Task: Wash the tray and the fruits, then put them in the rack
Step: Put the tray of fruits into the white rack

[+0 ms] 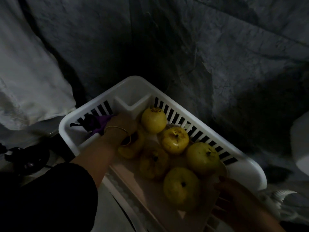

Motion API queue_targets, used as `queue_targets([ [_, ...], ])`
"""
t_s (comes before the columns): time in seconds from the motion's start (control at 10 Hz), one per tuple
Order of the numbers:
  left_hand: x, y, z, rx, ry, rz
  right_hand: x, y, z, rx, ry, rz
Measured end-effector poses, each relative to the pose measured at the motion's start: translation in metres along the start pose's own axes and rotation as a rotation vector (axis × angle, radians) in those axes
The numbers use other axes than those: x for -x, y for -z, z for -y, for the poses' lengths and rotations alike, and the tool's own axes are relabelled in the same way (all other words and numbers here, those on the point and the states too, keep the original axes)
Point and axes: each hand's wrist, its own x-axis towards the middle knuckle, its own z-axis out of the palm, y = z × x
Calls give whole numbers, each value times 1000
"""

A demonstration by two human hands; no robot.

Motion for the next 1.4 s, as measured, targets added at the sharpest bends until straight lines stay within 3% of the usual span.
queue_targets([
  [0.1,0,0,2,290,145,-111,-4,-1,-2,5,39,31],
  [0.4,7,-7,3,30,62,-238,-8,0,-1,32,-8,20],
  [0.8,18,-15,-7,43,49,-129,-6,-3,-7,102,106,51],
  [1.0,38,-5,-12,122,18,-137,-15,4,-11,171,85,54],
  [1.2,59,6,-10,53,-68,-134,-17,10,-11,224,65,119],
  [1.3,68,6,-8,17,-106,-133,-10,11,-12,249,116,155],
  [1.4,80,6,-3,21,-135,-156,2,7,-14,373,340,186],
])
